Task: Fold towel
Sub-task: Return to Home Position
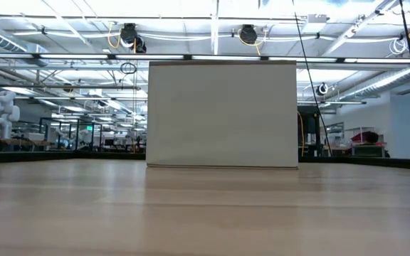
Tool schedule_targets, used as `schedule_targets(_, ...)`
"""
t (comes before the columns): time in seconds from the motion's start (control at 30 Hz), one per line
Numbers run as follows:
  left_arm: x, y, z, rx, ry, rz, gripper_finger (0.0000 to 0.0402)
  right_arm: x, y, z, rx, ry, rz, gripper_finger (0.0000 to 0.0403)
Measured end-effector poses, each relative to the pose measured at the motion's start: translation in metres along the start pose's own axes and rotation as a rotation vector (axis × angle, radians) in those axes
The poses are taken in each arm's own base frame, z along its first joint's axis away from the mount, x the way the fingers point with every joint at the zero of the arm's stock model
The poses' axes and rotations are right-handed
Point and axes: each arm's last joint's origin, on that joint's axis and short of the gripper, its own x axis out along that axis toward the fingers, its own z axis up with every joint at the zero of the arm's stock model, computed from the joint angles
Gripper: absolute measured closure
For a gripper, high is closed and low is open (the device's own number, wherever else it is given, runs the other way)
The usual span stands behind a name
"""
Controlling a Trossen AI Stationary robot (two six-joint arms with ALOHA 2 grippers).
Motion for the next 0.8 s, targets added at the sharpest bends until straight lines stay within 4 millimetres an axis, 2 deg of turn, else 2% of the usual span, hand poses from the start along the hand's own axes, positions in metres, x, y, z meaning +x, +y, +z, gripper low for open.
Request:
schedule_targets(0.13,-0.011,-0.006,-0.023,-0.044,-0.012,0.025,0.0223,0.004,0.006,-0.03,0.022,-0.037,-0.001,0.0184)
schedule_targets(0.27,-0.006,-0.014,-0.05,-0.069,-0.04,0.019,0.0223,0.016,0.009,-0.065,0.038,-0.088,-0.009,0.0184)
schedule_targets(0.53,0.026,-0.029,-0.107,-0.082,-0.209,-0.027,0.0223,0.051,0.013,-0.134,0.038,-0.261,-0.022,0.0184)
schedule_targets(0.8,0.066,-0.039,-0.152,-0.113,-0.395,-0.011,0.0223,0.09,0.012,-0.185,-0.017,-0.488,-0.023,0.0184)
